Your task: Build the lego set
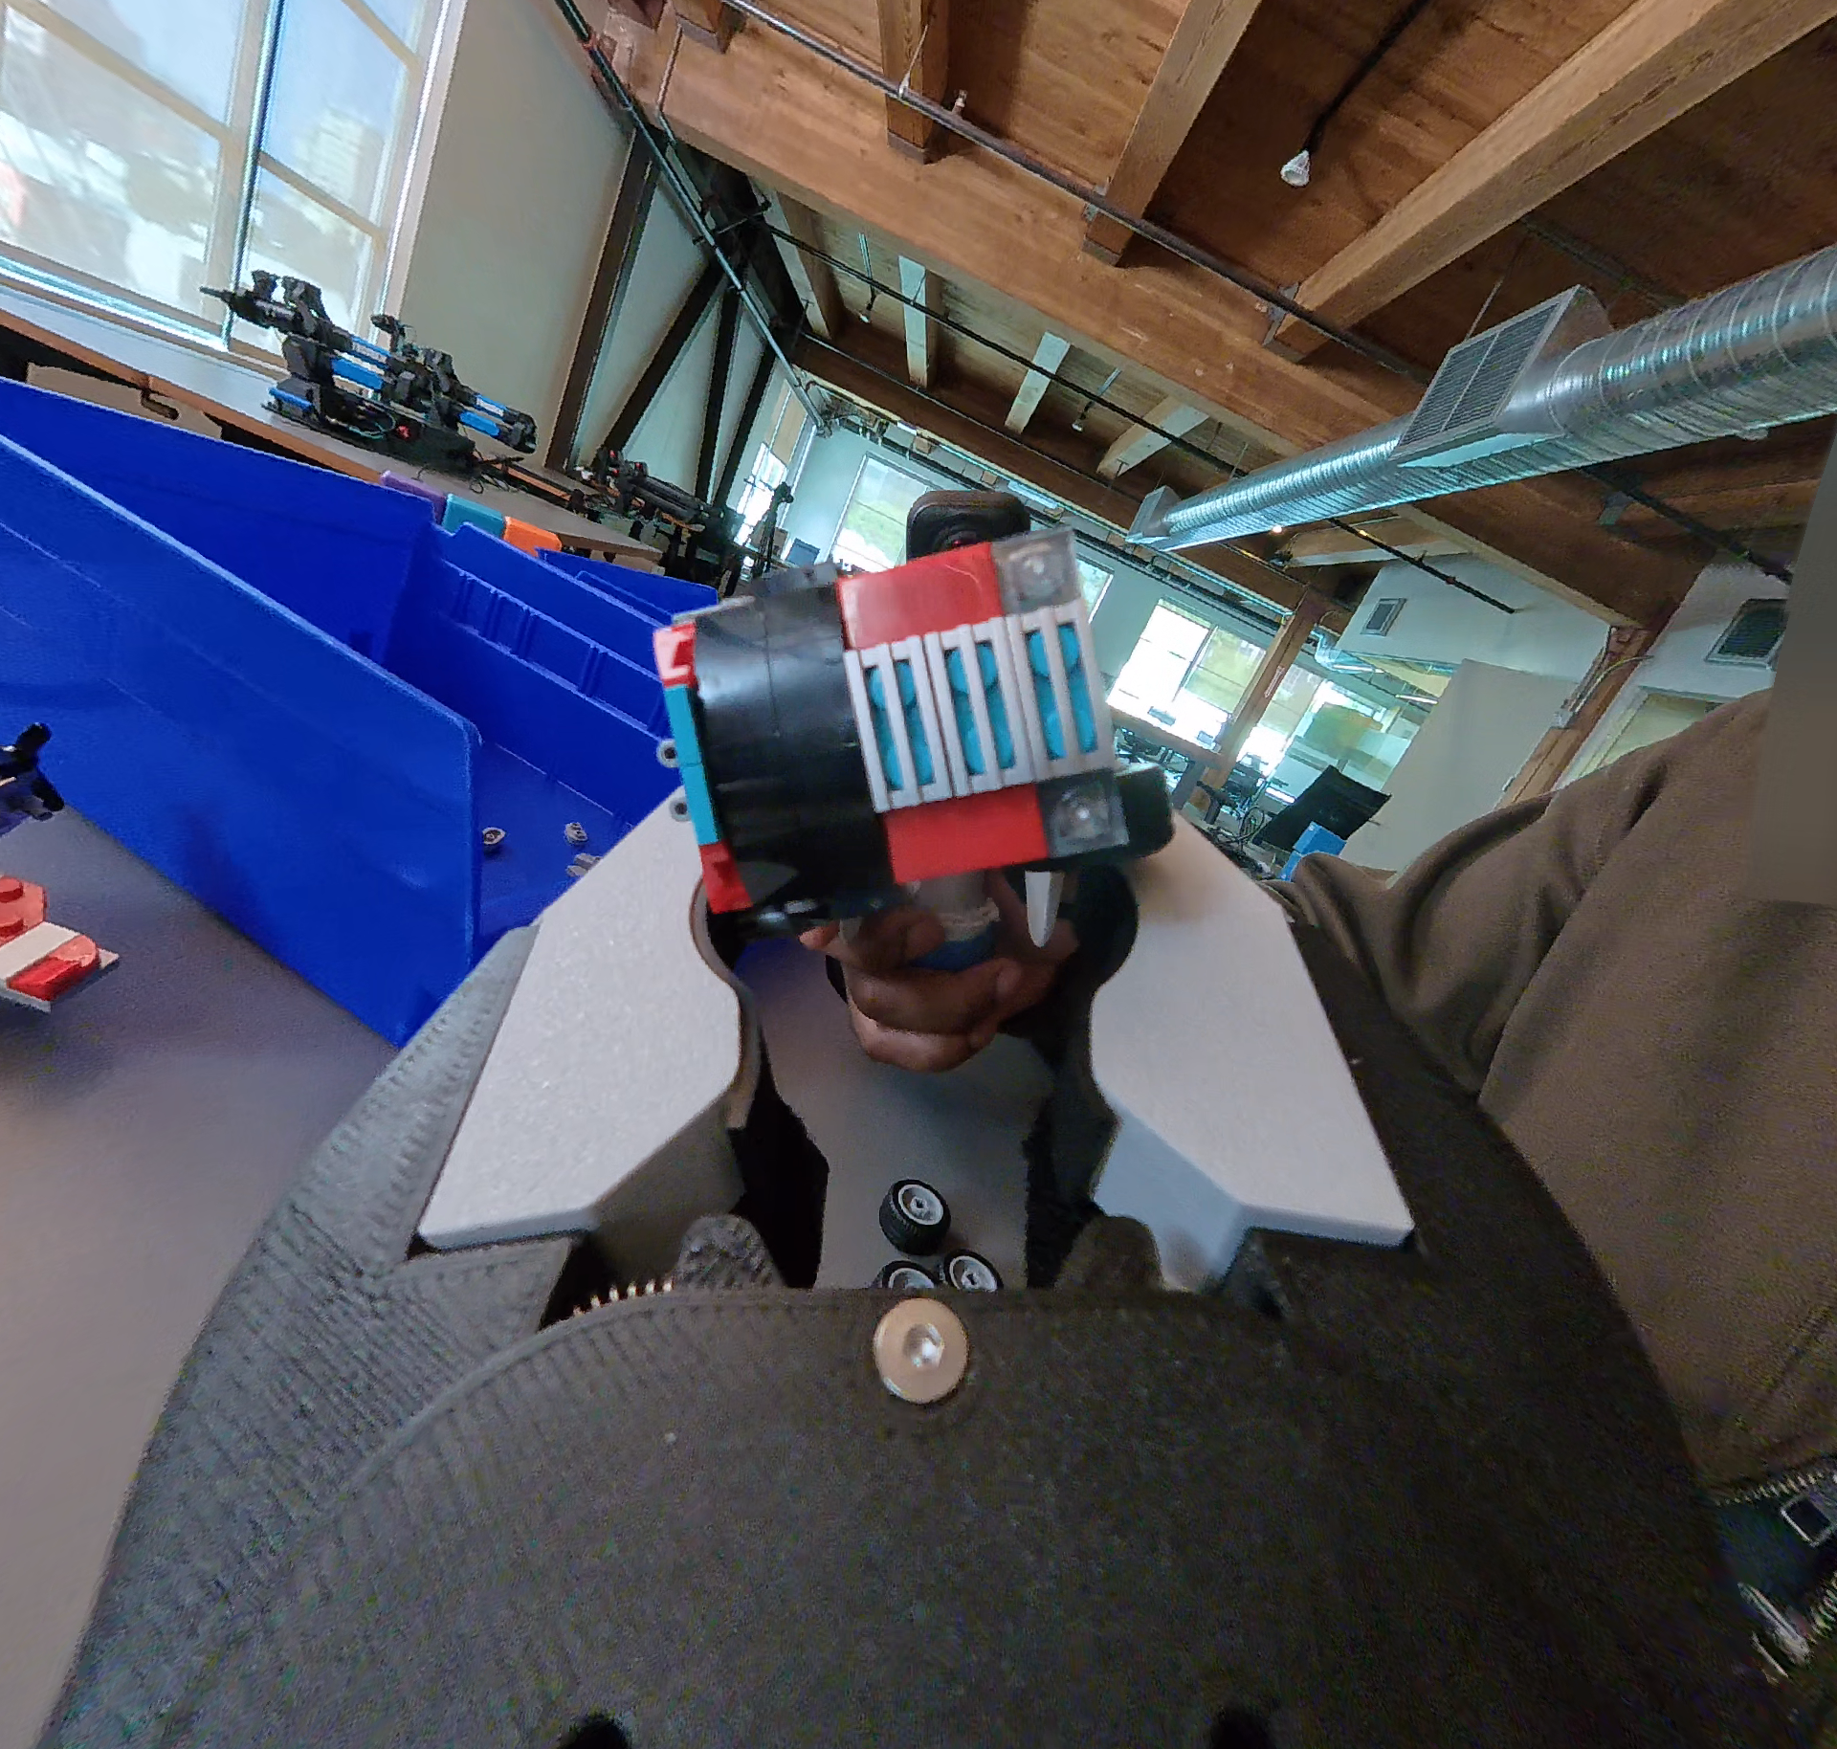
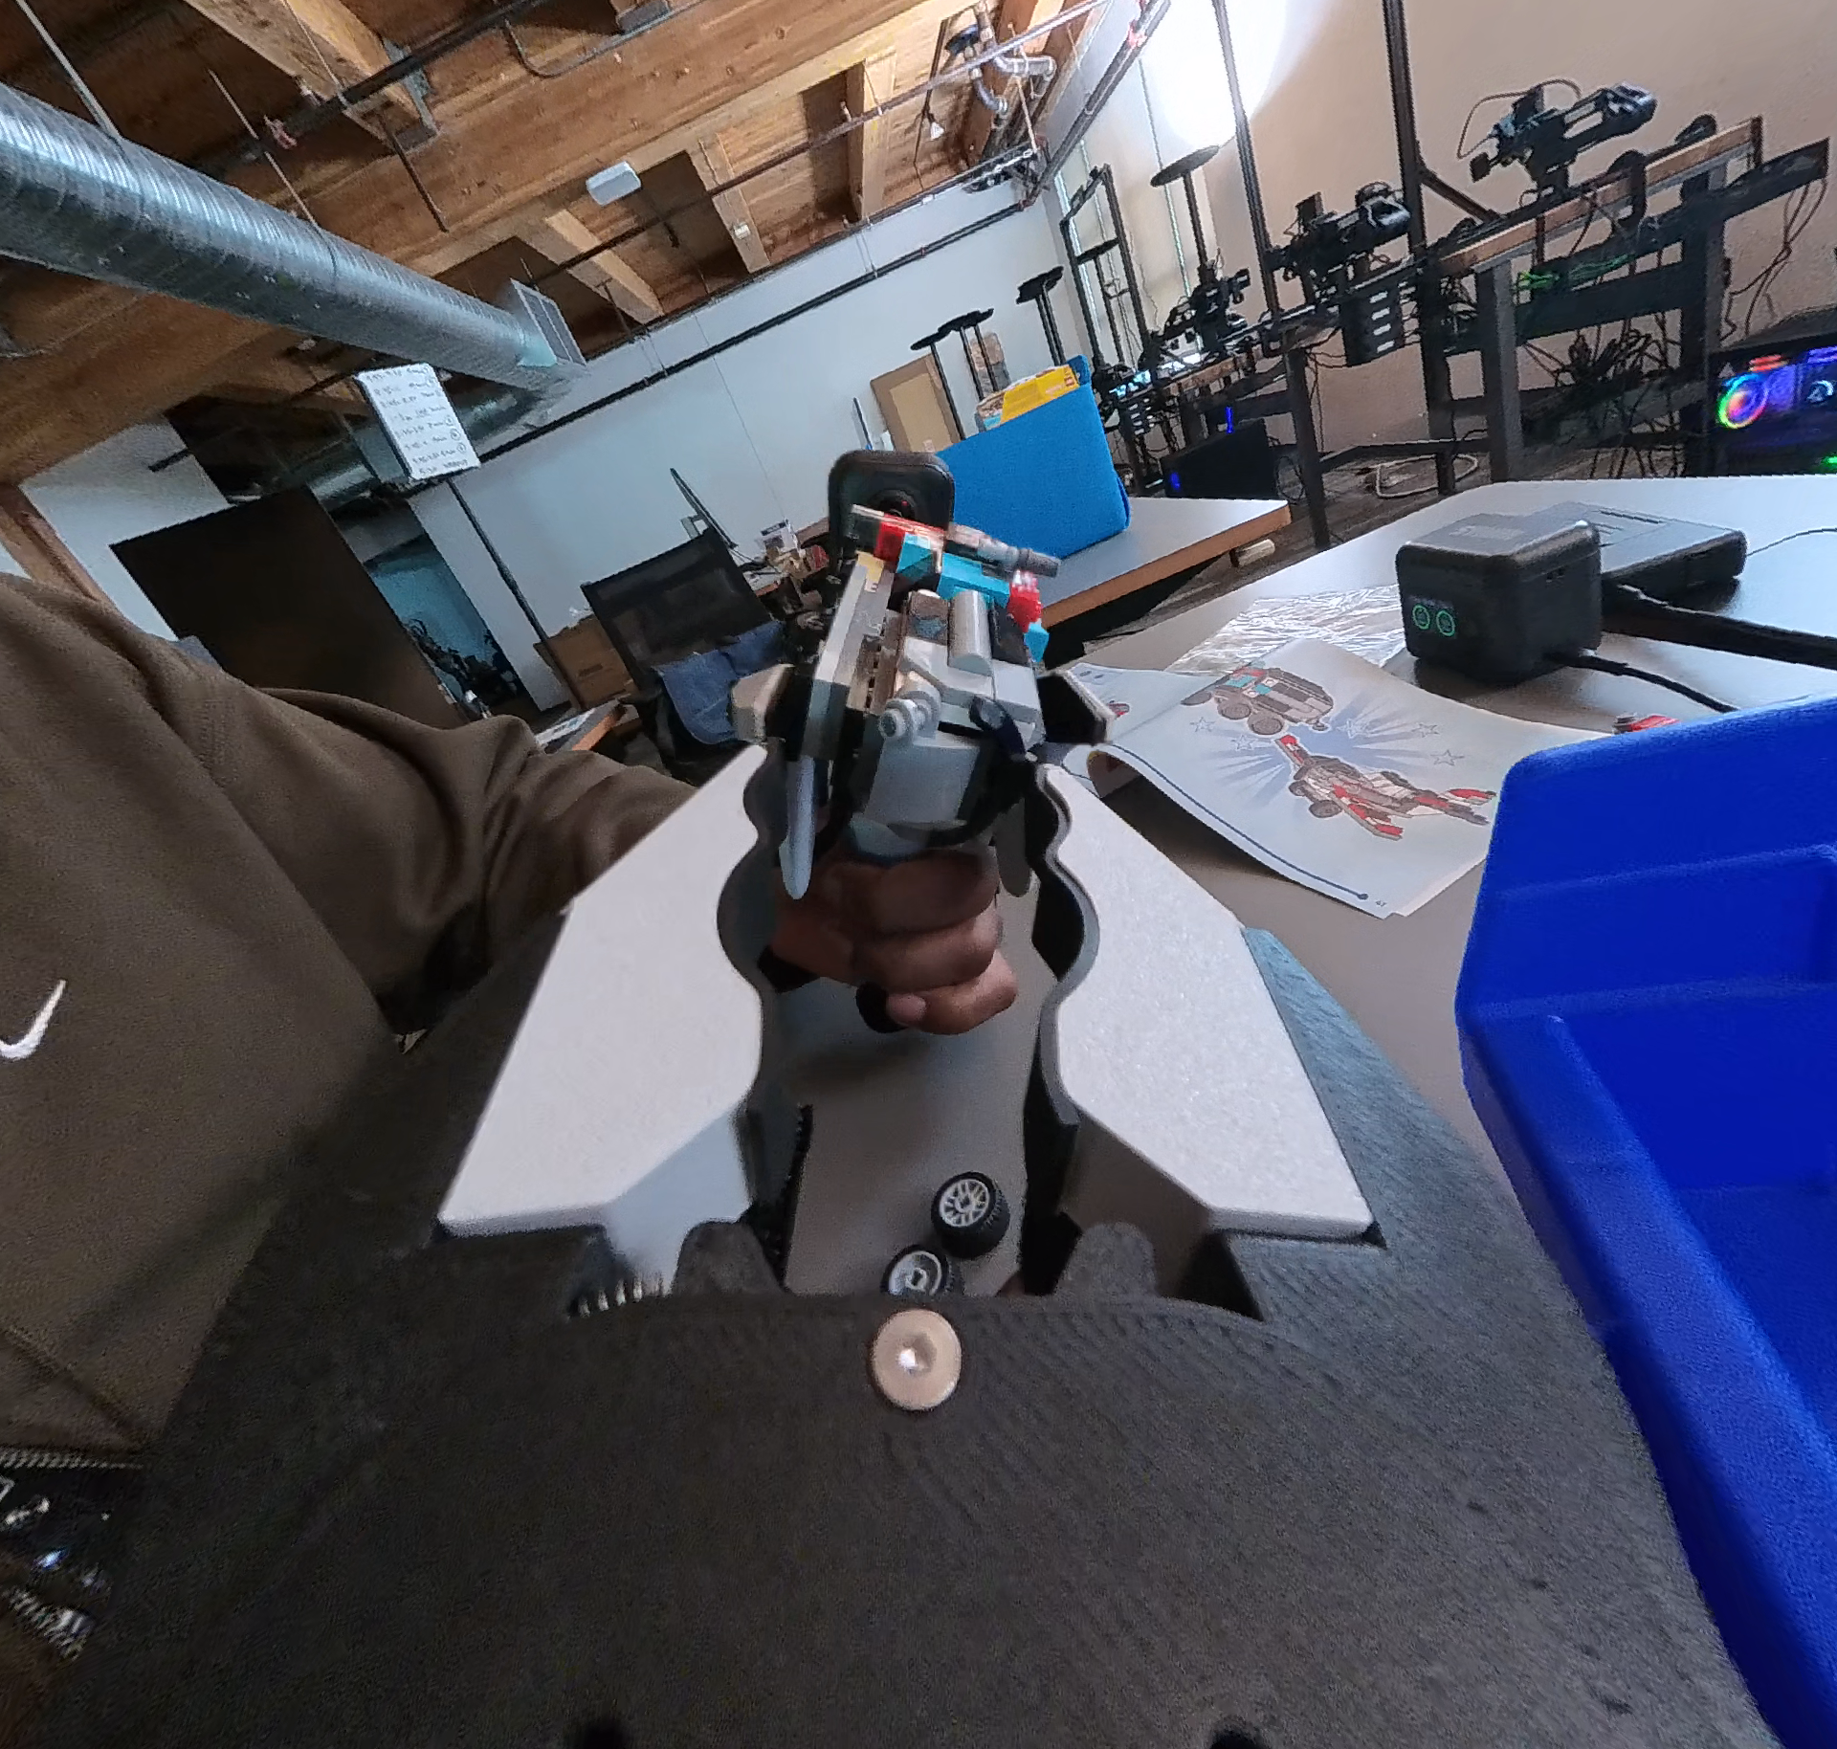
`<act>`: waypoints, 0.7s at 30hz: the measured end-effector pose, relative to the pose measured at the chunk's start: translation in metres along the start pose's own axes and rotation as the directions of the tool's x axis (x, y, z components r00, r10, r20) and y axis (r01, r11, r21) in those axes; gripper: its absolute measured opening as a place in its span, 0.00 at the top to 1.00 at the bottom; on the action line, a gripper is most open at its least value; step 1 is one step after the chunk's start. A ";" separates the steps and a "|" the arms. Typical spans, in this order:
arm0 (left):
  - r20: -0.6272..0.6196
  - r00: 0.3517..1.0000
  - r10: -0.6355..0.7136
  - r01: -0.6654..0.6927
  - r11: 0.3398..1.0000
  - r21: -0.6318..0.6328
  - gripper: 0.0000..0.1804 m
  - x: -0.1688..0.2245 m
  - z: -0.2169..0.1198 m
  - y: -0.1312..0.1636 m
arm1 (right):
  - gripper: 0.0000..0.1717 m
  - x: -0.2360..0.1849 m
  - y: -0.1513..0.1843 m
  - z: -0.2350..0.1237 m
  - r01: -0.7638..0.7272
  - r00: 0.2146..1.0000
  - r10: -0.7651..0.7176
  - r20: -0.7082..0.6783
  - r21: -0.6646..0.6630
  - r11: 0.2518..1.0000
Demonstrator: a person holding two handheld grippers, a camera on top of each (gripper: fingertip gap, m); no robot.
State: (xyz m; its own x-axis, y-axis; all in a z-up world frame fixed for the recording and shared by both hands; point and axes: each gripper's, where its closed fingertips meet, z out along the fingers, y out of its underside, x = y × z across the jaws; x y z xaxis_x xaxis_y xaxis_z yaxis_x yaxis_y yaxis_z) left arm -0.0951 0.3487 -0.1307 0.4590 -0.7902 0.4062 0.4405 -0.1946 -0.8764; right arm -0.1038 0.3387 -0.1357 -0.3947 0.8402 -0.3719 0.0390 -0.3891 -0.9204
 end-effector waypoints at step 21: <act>-0.008 1.000 -0.024 0.024 0.997 0.080 0.65 0.000 -0.003 -0.007 | 0.78 0.003 0.008 0.001 0.066 0.997 -0.068 -0.035 -0.051 0.997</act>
State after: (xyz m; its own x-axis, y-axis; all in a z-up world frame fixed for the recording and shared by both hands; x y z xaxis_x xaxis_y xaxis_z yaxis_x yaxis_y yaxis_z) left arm -0.1004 0.3482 -0.1254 0.4419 -0.7902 0.4246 0.5117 -0.1667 -0.8428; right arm -0.1057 0.3377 -0.1438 -0.3642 0.8772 -0.3127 0.0595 -0.3132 -0.9478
